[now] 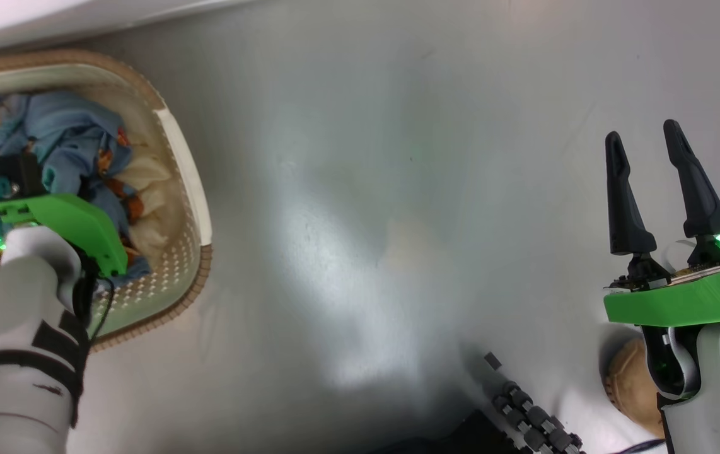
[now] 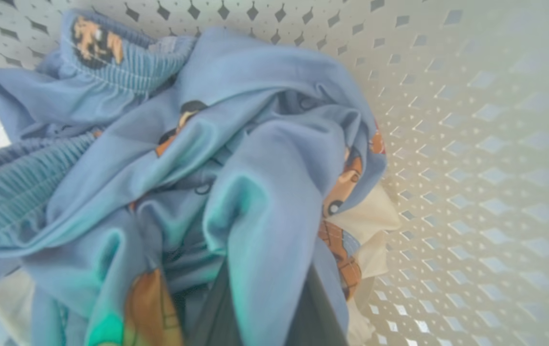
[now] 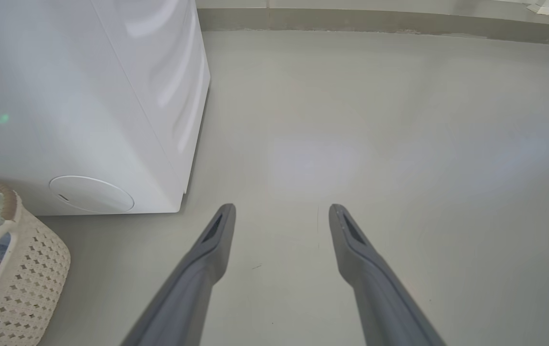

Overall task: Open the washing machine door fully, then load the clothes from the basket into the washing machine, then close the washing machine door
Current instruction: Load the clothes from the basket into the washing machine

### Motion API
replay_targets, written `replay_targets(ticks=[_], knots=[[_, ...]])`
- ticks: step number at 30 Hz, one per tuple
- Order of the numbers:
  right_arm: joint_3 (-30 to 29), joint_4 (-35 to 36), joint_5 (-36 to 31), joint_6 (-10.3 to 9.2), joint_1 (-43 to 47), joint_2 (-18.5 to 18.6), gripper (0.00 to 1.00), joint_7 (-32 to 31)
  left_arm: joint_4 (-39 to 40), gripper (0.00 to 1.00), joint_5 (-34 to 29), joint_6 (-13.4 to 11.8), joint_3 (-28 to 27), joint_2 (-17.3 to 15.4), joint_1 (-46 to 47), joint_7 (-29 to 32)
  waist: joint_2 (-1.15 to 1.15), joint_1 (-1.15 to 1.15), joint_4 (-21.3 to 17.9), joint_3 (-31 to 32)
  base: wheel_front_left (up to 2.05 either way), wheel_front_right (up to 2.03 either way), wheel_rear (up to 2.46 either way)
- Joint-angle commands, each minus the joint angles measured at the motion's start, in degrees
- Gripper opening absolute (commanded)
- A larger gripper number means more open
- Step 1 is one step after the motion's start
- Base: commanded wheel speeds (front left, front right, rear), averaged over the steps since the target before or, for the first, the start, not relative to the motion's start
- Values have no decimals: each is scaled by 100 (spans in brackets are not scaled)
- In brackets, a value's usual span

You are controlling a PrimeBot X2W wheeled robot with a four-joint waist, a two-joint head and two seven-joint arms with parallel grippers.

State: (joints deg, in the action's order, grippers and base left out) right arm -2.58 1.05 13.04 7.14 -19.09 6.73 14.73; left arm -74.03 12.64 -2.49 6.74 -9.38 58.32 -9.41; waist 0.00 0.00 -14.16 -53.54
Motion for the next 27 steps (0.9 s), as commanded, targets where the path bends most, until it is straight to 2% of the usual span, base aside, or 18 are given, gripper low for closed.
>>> replay_targets(ticks=[1, 8, 17, 27], knots=[[53, 72, 55, 35, 201, 65, 100, 27, 22, 0, 124, 22, -144, -116, -325, -166, 0, 0, 140, 234, 0, 0, 0], [57, -84, 58, 35, 298, 30, 100, 27, 236, 0, 432, 8, -400, 68, -994, -545, 0, 0, 440, 1116, 0, 0, 0], [22, -271, 29, 35, 692, -12, 100, 27, 1951, 0, 440, -48, -747, 356, -2532, -557, 0, 0, 787, 2430, 0, 0, 0], [-38, -421, -21, 35, 1264, -62, 100, 27, 3451, 0, 246, -113, -1059, 565, -3984, -558, 0, 0, 990, 3602, 0, 0, 0]])
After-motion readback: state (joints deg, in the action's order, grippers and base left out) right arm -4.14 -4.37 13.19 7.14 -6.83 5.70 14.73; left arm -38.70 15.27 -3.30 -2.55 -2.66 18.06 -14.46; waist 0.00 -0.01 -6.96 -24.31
